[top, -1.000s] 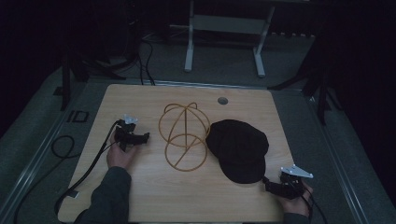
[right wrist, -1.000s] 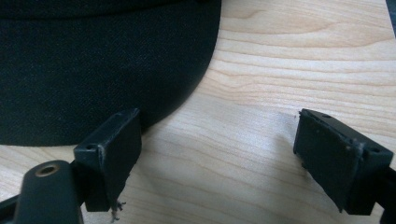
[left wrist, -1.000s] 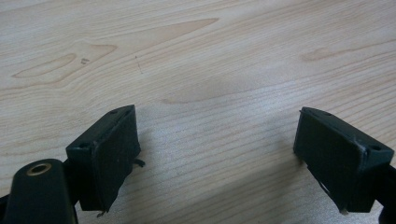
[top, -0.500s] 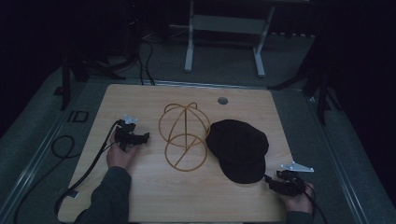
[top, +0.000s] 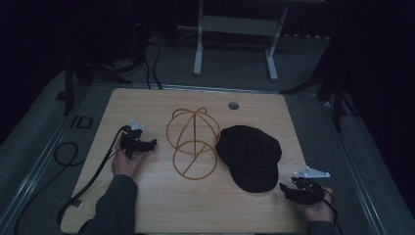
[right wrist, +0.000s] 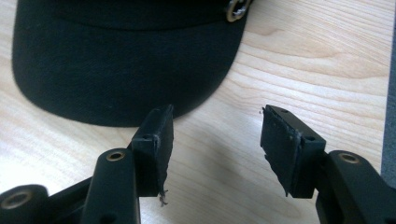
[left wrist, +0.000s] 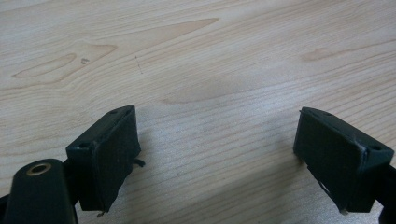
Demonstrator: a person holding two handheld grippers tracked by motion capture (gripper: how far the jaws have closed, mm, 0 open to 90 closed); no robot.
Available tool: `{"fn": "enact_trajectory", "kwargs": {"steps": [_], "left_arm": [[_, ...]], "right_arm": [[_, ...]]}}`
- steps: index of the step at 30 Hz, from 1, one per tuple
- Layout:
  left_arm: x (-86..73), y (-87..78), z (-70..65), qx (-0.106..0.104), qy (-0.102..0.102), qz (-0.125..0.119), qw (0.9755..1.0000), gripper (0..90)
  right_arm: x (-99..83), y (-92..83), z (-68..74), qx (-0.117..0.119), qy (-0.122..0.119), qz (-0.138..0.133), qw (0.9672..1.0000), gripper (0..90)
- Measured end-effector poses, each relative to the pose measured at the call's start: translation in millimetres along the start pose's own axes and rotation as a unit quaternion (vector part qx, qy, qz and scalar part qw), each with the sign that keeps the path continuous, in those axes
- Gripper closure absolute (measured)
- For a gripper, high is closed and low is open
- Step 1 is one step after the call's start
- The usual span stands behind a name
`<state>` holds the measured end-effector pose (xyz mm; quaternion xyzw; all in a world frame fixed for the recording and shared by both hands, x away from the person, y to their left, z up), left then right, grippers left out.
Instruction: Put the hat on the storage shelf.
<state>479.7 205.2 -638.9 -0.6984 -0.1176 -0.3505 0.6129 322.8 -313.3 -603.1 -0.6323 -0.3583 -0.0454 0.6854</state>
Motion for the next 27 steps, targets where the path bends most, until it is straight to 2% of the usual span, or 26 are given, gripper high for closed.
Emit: {"fn": "enact_trajectory", "kwargs": {"steps": [4, 6, 7, 12, 14, 15, 18, 23, 27], "left_arm": [[0.0, 0.0, 0.0, 0.0, 0.0, 0.0, 1.0, 13.7], [0.0, 0.0, 0.0, 0.0, 0.0, 0.0, 1.0, 13.7], [-0.1, -0.1, 0.0, 0.0, 0.0, 0.0, 1.0, 13.7], [0.2, 0.1, -0.2, 0.0, -0.001, -0.001, 1.0, 13.7], [0.2, 0.1, -0.2, 0.0, -0.001, -0.001, 1.0, 13.7], [0.2, 0.1, -0.2, 0.0, -0.001, -0.001, 1.0, 13.7], [0.1, 0.0, -0.1, 0.0, -0.001, -0.001, 1.0, 13.7], [0.1, 0.1, -0.2, 0.0, -0.001, -0.001, 1.0, 13.7], [0.1, 0.1, -0.1, 0.0, -0.001, -0.001, 1.0, 13.7]], "right_arm": [[1.7, -1.6, 5.6, 0.009, -0.021, 0.007, 0.9997, 43.6], [2.6, -2.1, 6.8, 0.011, -0.024, 0.009, 0.9996, 43.9], [5.1, -4.0, 8.2, 0.021, -0.025, 0.015, 0.9994, 44.4], [17.0, -11.9, 11.1, 0.027, -0.043, 0.012, 0.9986, 45.5], [19.1, -13.1, 12.0, 0.027, -0.05, 0.012, 0.9983, 45.5], [22.4, -14.3, 13.3, 0.023, -0.065, 0.017, 0.9975, 46.0], [26.6, -14.7, 15.5, 0.018, -0.081, 0.022, 0.9963, 46.2], [33.3, -17.6, 18.0, 0.015, -0.089, 0.016, 0.9958, 46.2], [41.4, -21.8, 20.1, 0.018, -0.105, 0.012, 0.9943, 44.9]]}}
Point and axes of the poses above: each handheld gripper's, and its own axes: y roughly forward along the jaws, x roughly out of its top, z roughly to its left, the point moved 10 cm from there along y, roughly forward along the jaws, and after that the axes turned 6 degrees about z, right-handed, at the moved point
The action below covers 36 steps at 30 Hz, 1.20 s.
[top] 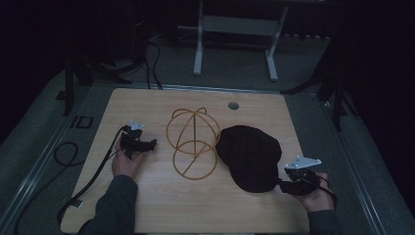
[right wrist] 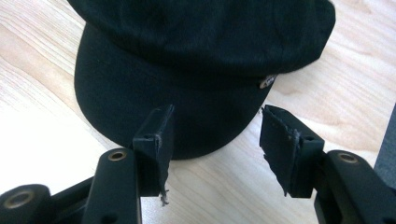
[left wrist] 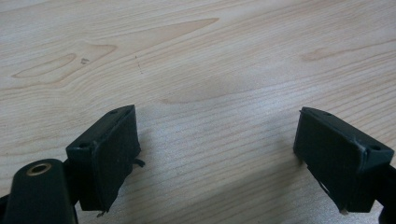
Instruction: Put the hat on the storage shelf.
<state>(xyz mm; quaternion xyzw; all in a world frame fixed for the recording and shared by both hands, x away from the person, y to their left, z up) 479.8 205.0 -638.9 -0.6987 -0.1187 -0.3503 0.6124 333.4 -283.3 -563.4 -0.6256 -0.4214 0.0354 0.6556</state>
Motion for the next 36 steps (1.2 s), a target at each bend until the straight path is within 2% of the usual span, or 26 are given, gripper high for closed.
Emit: {"fn": "enact_trajectory", "kwargs": {"steps": [11, 21, 27, 31, 36], "left_arm": [[0.0, 0.0, 0.0, 0.0, 0.0, 0.0, 1.0, 13.7], [-0.1, -0.1, 0.0, 0.0, 0.0, 0.001, 1.0, 13.7], [-0.1, -0.1, 0.0, 0.0, 0.0, 0.001, 1.0, 13.7], [-0.1, -0.1, 0.0, 0.0, 0.0, 0.001, 1.0, 13.7], [-0.1, -0.1, 0.0, 0.0, 0.0, 0.001, 1.0, 13.7]], "right_arm": [[16.5, -2.4, 6.4, 0.006, -0.043, 0.012, 0.999, 42.2], [32.6, 3.0, 9.1, 0.008, -0.082, 0.023, 0.9963, 38.1], [36.7, 11.5, 9.9, 0.011, -0.105, 0.04, 0.9936, 35.4], [36.7, 21.7, 9.5, 0.022, -0.116, 0.069, 0.9906, 33.5], [37.5, 27.8, 9.9, 0.025, -0.133, 0.084, 0.9872, 33.7]]}}
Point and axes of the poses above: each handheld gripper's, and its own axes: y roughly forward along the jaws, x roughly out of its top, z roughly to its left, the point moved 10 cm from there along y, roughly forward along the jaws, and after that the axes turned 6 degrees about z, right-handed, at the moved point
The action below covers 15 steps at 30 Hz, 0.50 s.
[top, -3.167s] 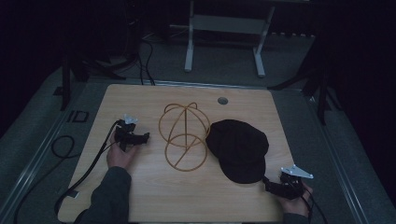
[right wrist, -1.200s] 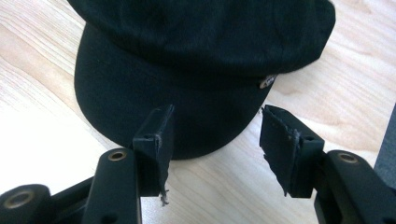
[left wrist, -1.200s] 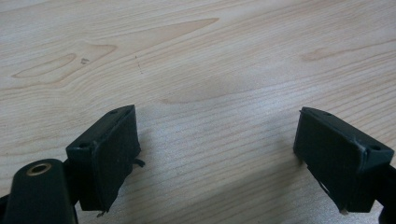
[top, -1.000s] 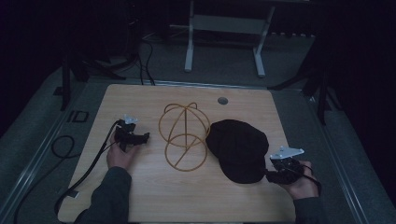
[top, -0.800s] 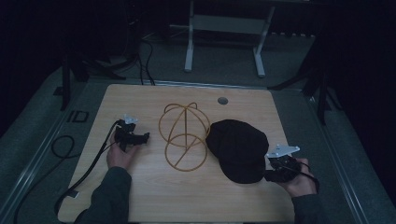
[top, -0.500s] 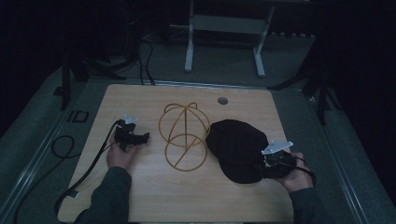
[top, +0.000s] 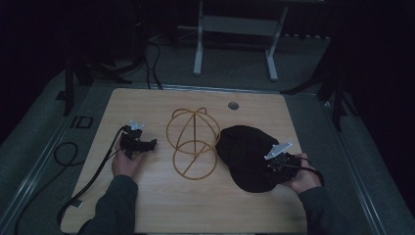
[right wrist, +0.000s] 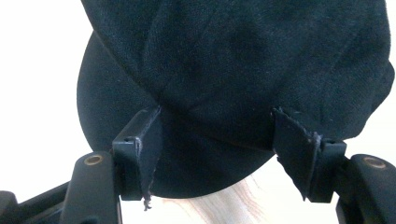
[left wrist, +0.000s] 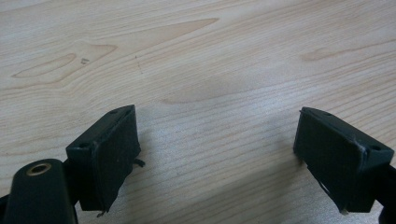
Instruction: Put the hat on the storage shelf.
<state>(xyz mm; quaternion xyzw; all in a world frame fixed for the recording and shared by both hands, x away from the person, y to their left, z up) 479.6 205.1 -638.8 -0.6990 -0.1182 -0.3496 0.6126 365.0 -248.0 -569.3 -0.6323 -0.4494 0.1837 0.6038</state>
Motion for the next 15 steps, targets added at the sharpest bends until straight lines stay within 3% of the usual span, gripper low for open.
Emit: {"fn": "enact_trajectory", "kwargs": {"steps": [4, 12, 15], "left_arm": [[0.1, 0.1, -0.1, 0.0, 0.0, 0.0, 1.0, 13.7], [0.2, 0.2, -0.1, 0.0, 0.0, 0.0, 1.0, 13.7], [0.2, 0.1, -0.1, 0.0, 0.0, 0.0, 1.0, 13.7]], "right_arm": [[0.5, 0.0, -1.8, -0.006, -0.023, 0.007, 0.9997, 39.3], [5.6, 0.6, -2.3, -0.004, -0.051, 0.015, 0.9986, 36.1], [7.8, 1.1, -0.9, -0.008, -0.057, 0.017, 0.9982, 40.3]]}}
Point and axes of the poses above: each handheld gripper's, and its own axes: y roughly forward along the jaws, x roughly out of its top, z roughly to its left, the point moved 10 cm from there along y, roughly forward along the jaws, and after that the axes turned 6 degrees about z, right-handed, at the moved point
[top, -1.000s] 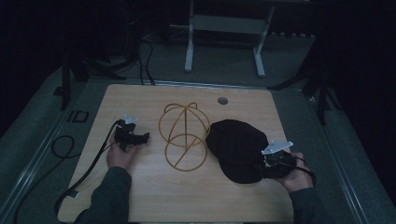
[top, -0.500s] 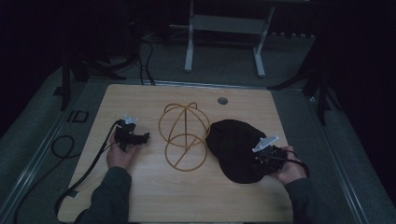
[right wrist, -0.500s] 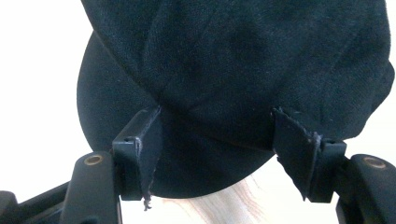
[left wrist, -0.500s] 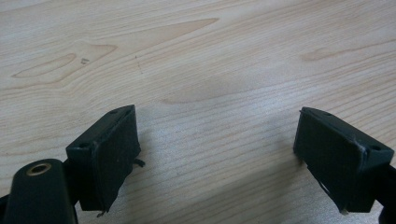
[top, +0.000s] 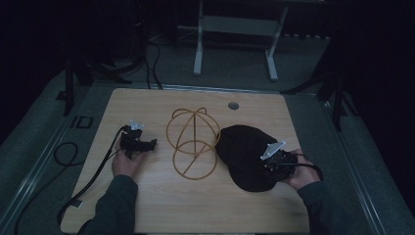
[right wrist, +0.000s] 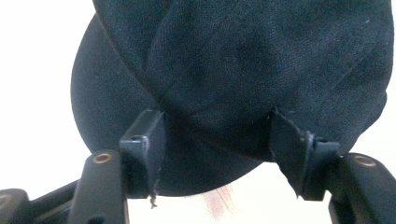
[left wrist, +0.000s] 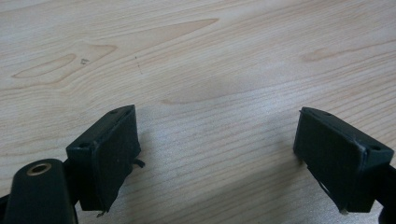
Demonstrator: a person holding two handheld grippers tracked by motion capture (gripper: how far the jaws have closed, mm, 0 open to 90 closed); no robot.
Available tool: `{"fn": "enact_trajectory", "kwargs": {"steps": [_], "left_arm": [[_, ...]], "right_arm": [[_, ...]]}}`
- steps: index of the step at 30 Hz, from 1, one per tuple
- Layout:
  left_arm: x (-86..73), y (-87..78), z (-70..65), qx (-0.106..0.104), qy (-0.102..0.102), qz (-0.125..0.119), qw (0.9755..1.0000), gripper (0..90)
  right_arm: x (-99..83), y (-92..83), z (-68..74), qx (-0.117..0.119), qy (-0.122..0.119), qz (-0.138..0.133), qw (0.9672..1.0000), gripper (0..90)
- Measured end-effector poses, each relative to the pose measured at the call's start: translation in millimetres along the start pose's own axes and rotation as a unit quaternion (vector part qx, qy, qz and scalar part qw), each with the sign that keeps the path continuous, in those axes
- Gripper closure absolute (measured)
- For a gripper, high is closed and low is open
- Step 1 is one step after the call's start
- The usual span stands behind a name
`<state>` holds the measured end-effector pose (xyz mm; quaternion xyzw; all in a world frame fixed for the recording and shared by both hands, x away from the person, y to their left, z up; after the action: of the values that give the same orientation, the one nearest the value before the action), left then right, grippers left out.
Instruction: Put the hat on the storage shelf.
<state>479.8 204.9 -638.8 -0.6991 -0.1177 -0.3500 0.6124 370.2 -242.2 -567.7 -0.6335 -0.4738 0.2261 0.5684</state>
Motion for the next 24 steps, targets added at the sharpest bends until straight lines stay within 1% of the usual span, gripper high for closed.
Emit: {"fn": "enact_trajectory", "kwargs": {"steps": [1, 3, 6, 8, 9, 10, 11, 13, 15, 17, 20, 21, 22, 24], "left_arm": [[0.0, 0.0, 0.0, 0.0, 0.0, 0.0, 1.0, 13.7], [0.0, 0.0, 0.0, 0.0, 0.0, 0.0, 1.0, 13.7], [0.0, 0.0, 0.0, 0.0, 0.0, 0.0, 1.0, 13.7], [0.0, 0.0, 0.0, 0.0, 0.0, 0.0, 1.0, 13.7], [0.0, 0.0, 0.0, 0.0, 0.0, 0.0, 1.0, 13.7], [0.0, 0.0, 0.0, 0.0, 0.0, 0.0, 1.0, 13.8], [0.0, 0.0, 0.0, 0.0, 0.0, 0.0, 1.0, 13.7], [0.1, 0.1, -0.1, 0.0, 0.0, 0.0, 1.0, 13.8], [0.1, 0.1, 0.0, 0.0, 0.0, 0.0, 1.0, 13.7], [0.1, 0.0, -0.1, 0.0, 0.0, 0.0, 1.0, 13.7], [0.1, 0.1, 0.0, 0.0, 0.0, 0.0, 1.0, 13.7], [0.1, 0.1, 0.0, 0.0, 0.0, 0.0, 1.0, 13.7], [0.1, 0.1, -0.1, 0.0, 0.0, 0.0, 1.0, 13.8], [0.1, 0.1, 0.0, 0.0, 0.0, 0.0, 1.0, 13.7]], "right_arm": [[-0.1, -0.4, -0.2, -0.005, -0.005, 0.004, 1.0, 43.4], [0.7, -1.8, 0.9, -0.008, -0.012, 0.004, 0.9999, 50.6], [1.8, -4.6, 5.5, 0.001, -0.02, 0.001, 0.9998, 62.6], [3.0, -6.8, 10.7, 0.019, -0.025, -0.004, 0.9995, 70.2], [3.0, -6.8, 10.7, 0.019, -0.025, -0.004, 0.9995, 70.2], [4.4, -8.4, 17.8, 0.044, -0.035, -0.009, 0.9984, 72.8], [5.2, -8.8, 21.2, 0.054, -0.043, -0.011, 0.9975, 72.3], [8.1, -9.6, 24.9, 0.06, -0.051, -0.012, 0.9968, 64.2], [13.7, -10.3, 25.7, 0.053, -0.052, -0.021, 0.997, 53.5], [20.2, -10.4, 25.7, 0.046, -0.053, -0.028, 0.9972, 45.9], [30.9, -11.6, 25.8, 0.04, -0.059, -0.034, 0.9969, 40.8], [30.9, -11.6, 25.8, 0.04, -0.059, -0.034, 0.9969, 40.8], [38.8, -13.0, 27.0, 0.038, -0.064, -0.039, 0.9964, 39.2], [45.7, -13.1, 29.1, 0.039, -0.071, -0.038, 0.996, 38.4]]}}
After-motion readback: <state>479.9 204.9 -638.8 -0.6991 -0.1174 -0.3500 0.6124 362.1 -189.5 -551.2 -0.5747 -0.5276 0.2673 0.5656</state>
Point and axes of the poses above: each handheld gripper's, and its own axes: y roughly forward along the jaws, x roughly out of its top, z roughly to its left, the point moved 10 cm from there along y, roughly forward along the jaws, and after that the axes turned 6 degrees about z, right-handed, at the moved point
